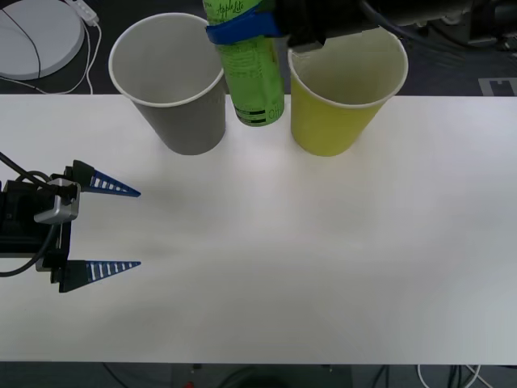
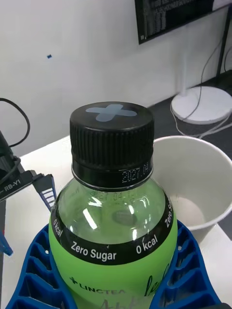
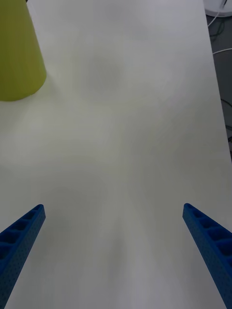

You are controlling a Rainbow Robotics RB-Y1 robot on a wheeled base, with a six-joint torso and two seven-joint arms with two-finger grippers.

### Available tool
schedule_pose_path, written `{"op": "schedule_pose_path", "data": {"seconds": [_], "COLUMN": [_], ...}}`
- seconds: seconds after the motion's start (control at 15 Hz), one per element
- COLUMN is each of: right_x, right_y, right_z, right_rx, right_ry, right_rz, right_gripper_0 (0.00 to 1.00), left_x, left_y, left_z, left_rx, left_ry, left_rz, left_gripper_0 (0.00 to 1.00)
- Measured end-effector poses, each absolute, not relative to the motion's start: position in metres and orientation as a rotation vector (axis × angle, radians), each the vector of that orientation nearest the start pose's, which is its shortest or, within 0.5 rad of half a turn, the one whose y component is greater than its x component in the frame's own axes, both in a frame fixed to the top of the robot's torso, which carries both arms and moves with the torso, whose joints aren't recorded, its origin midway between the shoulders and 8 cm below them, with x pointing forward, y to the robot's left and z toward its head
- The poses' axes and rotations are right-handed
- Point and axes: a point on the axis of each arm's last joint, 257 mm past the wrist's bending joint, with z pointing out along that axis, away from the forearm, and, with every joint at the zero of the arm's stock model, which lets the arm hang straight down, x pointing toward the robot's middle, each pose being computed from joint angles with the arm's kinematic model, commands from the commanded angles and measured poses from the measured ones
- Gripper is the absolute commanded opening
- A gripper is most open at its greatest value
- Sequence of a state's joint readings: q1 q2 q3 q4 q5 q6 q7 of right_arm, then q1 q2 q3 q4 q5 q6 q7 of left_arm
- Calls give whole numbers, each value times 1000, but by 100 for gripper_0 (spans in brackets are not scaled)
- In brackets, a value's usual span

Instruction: Put the can into the green bin and the plastic bottle into the gray bin

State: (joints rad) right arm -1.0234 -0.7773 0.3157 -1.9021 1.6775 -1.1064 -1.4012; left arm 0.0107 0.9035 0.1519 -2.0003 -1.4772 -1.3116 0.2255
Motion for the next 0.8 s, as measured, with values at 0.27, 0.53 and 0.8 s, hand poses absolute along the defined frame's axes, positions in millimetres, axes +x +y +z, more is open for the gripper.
{"op": "schedule_pose_path", "data": {"seconds": [0.27,0.53,0.8], "right_x": [462,486,494], "right_y": [29,46,58], "right_z": [94,87,95], "right_rx": [-1231,-1220,-1260], "right_ry": [1687,1749,1806], "right_rz": [605,587,518], "right_gripper_0": [0,0,0], "left_x": [358,358,358], "left_y": [218,218,218], "left_z": [-169,-169,-169], "left_rx": [1647,1647,1647], "left_ry": [1532,1532,1532], "left_rz": [-340,-340,-340], "left_gripper_0": [100,100,100]}}
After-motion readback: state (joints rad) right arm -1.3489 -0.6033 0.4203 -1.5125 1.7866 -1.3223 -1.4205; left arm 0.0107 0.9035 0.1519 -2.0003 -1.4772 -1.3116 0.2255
